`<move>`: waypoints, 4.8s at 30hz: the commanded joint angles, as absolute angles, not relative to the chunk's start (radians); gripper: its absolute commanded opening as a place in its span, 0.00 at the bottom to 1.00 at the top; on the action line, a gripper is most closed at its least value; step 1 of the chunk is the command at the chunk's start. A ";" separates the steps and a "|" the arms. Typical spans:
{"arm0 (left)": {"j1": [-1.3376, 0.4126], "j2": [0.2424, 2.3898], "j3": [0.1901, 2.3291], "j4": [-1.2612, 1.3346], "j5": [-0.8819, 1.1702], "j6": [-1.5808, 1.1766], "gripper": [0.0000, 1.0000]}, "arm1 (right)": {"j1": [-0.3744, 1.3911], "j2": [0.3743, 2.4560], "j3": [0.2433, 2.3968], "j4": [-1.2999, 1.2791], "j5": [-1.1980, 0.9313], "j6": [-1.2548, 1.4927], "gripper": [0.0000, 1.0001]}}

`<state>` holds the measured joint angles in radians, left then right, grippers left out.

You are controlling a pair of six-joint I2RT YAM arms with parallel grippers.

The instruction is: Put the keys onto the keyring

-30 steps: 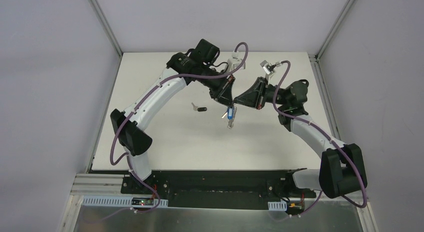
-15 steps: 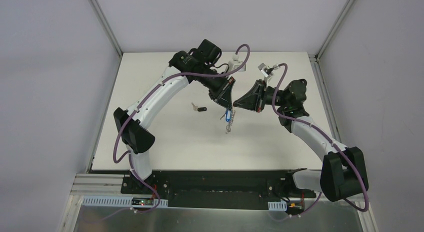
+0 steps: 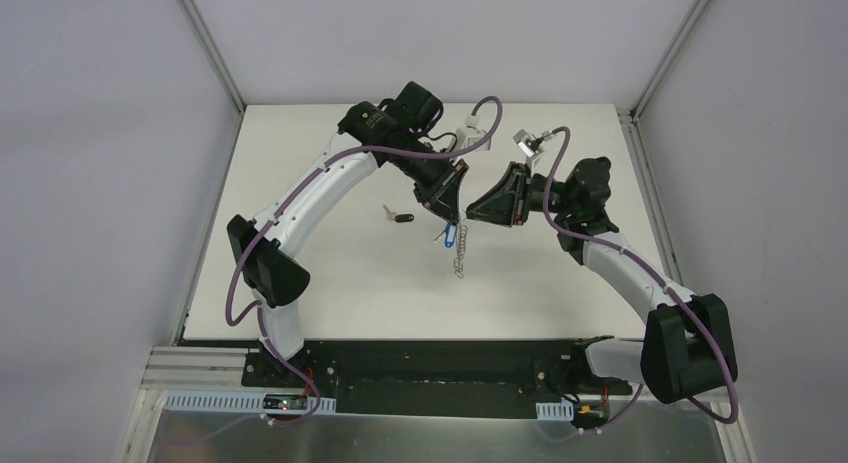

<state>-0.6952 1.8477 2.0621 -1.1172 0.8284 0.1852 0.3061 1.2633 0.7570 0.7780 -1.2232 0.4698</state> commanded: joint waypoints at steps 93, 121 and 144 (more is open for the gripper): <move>-0.729 1.919 2.210 -1.332 0.810 0.296 0.00 | 0.349 1.260 0.793 0.780 -1.254 0.441 0.36; -0.741 1.919 2.169 -1.298 0.804 0.297 0.00 | 0.392 1.295 0.826 0.729 -1.233 0.433 0.00; -0.741 1.828 2.042 -1.149 0.770 0.285 0.21 | 0.333 1.304 0.808 0.818 -1.086 0.603 0.00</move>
<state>-0.7322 1.8683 2.0457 -1.1358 0.7509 0.2783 0.3439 1.3048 0.7799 0.7559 -1.1343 0.5987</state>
